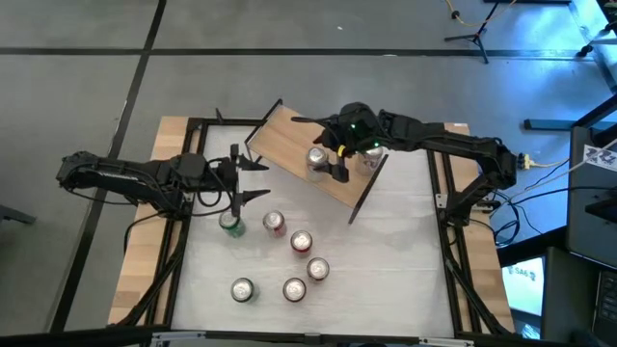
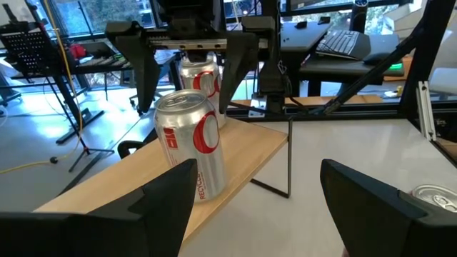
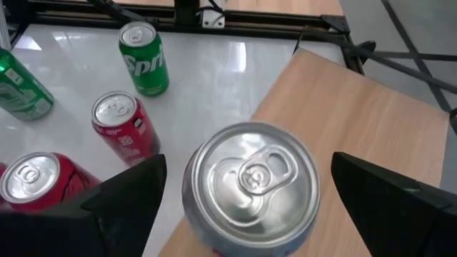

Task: Place canned beverage on shelf
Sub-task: Put the red-silver soda can on the shelf aligned with the other red-silver soda can

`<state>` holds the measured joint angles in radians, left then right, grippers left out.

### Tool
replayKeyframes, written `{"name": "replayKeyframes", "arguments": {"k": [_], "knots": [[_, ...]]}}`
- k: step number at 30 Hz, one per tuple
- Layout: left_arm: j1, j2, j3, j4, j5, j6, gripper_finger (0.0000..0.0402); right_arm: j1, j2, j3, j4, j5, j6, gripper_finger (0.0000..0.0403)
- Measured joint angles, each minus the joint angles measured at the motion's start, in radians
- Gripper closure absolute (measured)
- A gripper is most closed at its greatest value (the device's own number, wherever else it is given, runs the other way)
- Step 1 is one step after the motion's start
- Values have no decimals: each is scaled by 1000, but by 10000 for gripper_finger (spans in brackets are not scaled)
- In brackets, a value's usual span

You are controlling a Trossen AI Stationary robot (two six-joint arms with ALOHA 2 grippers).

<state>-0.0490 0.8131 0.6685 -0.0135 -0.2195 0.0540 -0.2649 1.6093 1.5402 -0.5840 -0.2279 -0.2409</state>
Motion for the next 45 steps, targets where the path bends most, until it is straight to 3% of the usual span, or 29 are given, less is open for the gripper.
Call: {"name": "replayKeyframes", "arguments": {"k": [15,26,36,45], "knots": [[0,0,0,0,0,0,115,3,66,0,-20,0,-2,17],[0,0,0,0,0,0,115,3,72,0,-18,34,47,110],[0,0,0,0,0,-2,115,4,61,2,-65,52,174,88],[0,0,0,-2,0,-2,115,21,43,1,-96,91,292,107]]}}
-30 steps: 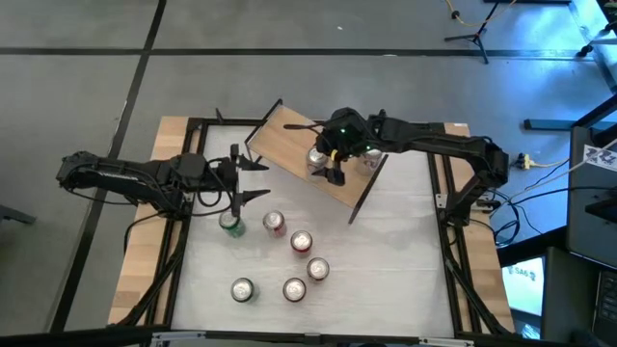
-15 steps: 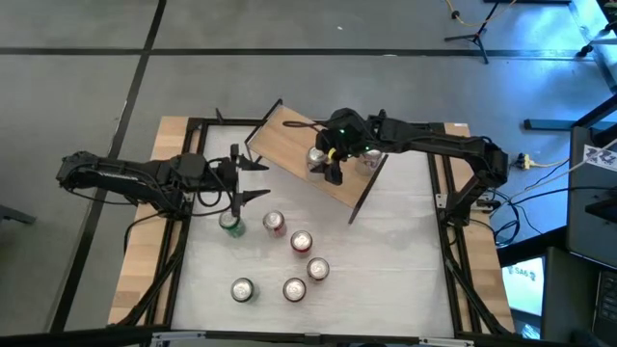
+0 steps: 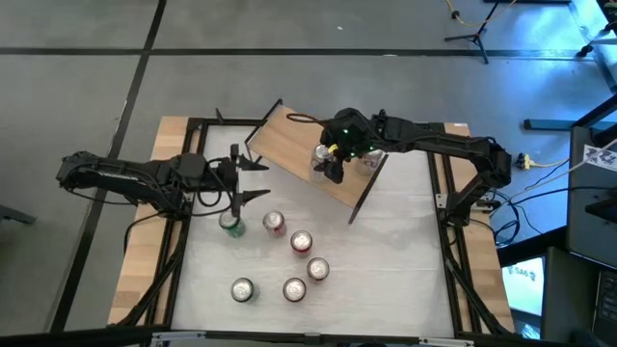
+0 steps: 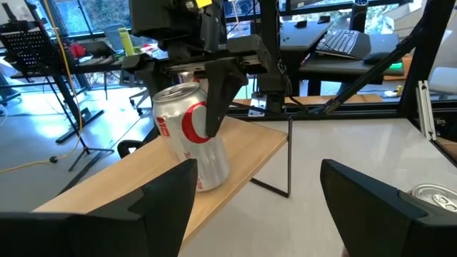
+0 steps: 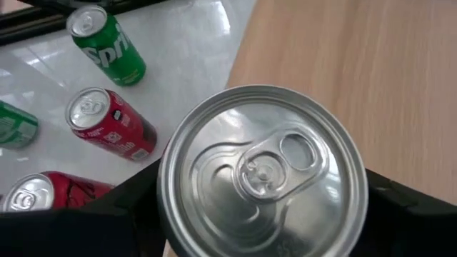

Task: Place canned beverage on shelf
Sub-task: Put the red-silver soda can on the shelf aligned with the other red-silver soda can

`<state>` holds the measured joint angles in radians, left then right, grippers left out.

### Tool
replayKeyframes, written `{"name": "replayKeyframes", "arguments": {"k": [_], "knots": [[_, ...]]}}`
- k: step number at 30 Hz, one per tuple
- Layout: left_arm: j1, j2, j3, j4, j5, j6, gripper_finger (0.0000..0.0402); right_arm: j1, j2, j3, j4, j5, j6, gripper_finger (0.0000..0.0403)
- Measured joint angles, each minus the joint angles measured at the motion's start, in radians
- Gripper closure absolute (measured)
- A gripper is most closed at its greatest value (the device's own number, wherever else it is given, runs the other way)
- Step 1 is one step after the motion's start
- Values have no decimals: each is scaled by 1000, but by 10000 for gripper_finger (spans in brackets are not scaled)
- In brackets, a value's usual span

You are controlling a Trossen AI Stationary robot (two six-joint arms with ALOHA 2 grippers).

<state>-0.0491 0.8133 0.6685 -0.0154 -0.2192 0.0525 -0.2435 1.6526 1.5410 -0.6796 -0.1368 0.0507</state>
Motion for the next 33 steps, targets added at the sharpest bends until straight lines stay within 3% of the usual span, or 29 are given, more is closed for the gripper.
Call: {"name": "replayKeyframes", "arguments": {"k": [28,33], "knots": [[-64,0,0,-24,4,-1,115,285,-74,-4,-222,437,428,99],[-75,0,0,-25,4,2,115,312,-75,-4,-208,459,453,103]]}}
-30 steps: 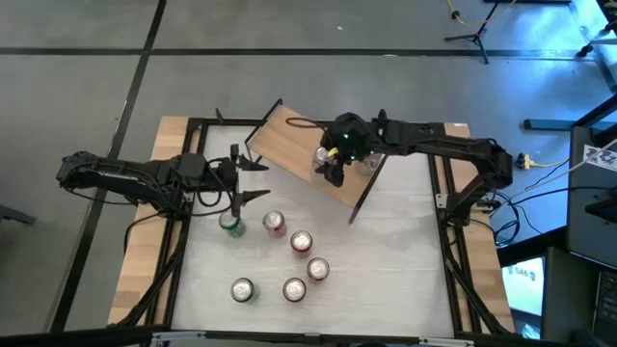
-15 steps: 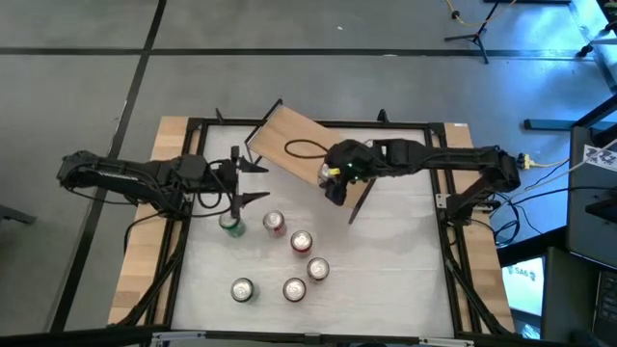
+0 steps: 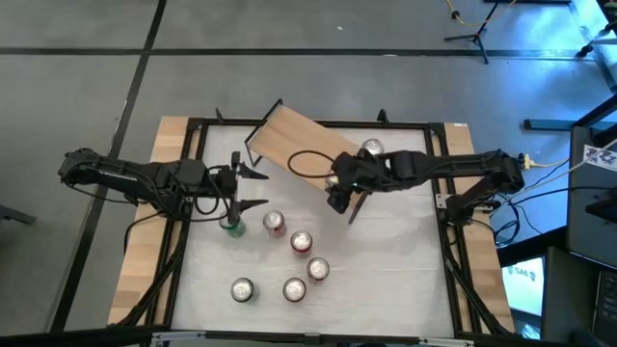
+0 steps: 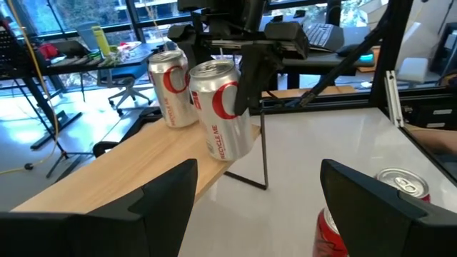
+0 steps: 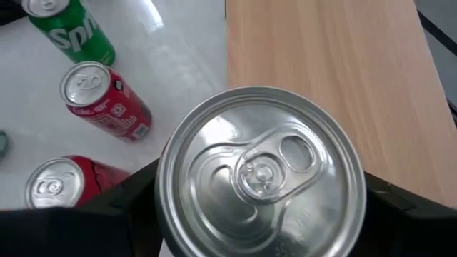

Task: Place canned beverage on shelf
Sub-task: Put the red-silver soda can on the shelf aligned with the other red-silver soda can

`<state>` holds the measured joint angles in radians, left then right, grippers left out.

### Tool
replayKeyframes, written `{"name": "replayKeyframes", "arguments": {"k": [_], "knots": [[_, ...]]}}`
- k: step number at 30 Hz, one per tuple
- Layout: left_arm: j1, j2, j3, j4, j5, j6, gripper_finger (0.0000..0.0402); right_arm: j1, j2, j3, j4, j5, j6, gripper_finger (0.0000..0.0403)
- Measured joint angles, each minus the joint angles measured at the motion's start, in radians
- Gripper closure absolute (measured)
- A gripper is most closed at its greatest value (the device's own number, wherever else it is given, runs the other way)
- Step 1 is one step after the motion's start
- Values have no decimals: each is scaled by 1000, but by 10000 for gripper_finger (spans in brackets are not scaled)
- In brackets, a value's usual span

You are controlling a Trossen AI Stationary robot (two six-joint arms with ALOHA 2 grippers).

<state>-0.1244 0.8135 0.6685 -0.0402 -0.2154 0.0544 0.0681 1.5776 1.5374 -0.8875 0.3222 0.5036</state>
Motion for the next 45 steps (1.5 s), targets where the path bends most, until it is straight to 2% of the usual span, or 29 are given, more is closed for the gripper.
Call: {"name": "replayKeyframes", "arguments": {"k": [9,19,25,39,45], "knots": [[-3,0,0,0,0,0,115,45,-24,2,-45,122,105,106],[-3,0,0,0,-1,1,115,116,-45,3,-188,239,329,103],[-3,0,0,0,0,1,115,131,-43,3,-196,319,416,99],[-3,0,0,-1,-1,1,115,128,-42,-62,-191,370,461,100],[-3,0,0,-1,-1,1,115,128,-42,-62,-195,347,458,90]]}}
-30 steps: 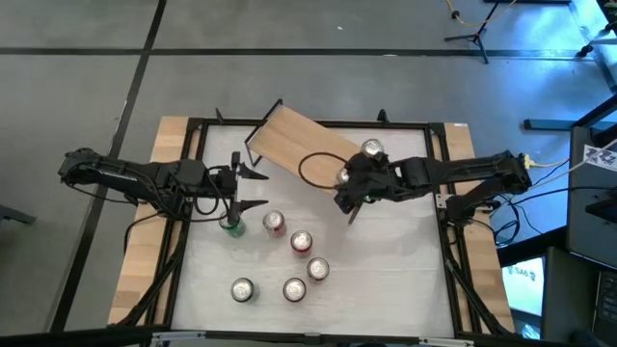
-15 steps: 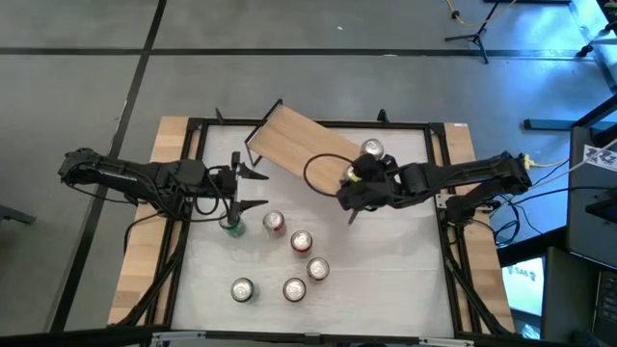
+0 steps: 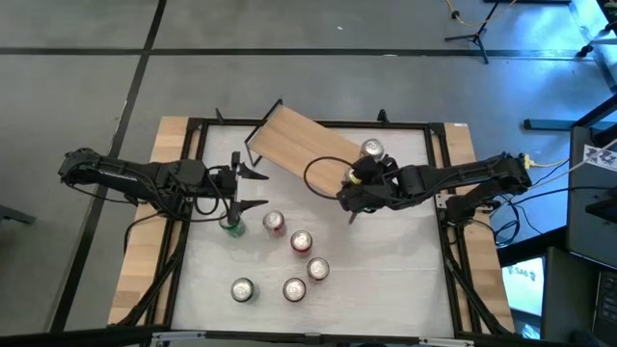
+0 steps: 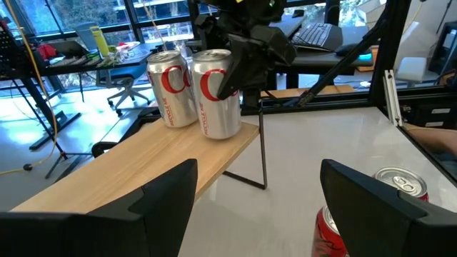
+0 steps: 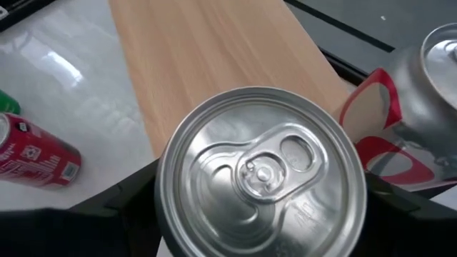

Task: Place canned beverage on shelf
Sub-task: Put the red-silver soda can on the shelf aligned with the other red-silver soda can

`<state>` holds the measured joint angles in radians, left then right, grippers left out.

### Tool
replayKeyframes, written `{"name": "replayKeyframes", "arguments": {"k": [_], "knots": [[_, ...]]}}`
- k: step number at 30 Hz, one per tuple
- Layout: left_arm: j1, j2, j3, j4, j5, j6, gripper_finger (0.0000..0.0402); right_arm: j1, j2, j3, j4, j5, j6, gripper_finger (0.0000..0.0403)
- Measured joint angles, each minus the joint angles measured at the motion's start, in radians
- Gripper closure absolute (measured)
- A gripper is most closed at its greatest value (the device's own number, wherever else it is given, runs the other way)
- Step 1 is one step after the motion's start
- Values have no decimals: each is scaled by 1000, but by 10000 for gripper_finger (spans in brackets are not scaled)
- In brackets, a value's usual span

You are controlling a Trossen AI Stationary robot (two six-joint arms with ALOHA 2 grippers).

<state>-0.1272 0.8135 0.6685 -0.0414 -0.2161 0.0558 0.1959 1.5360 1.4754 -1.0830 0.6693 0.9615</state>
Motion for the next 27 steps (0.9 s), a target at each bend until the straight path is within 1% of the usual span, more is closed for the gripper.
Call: {"name": "replayKeyframes", "arguments": {"k": [5,9,19,24,27], "knots": [[0,0,0,0,0,0,115,0,0,0,-1,-6,-1,81],[0,0,0,0,0,0,115,0,0,0,-1,1,-31,81],[0,0,0,0,0,0,115,0,0,0,-1,4,-38,80],[0,0,0,-1,0,0,115,0,0,0,-1,-2,-101,79],[0,0,0,-5,0,0,115,0,0,0,-1,-7,-104,79]]}}
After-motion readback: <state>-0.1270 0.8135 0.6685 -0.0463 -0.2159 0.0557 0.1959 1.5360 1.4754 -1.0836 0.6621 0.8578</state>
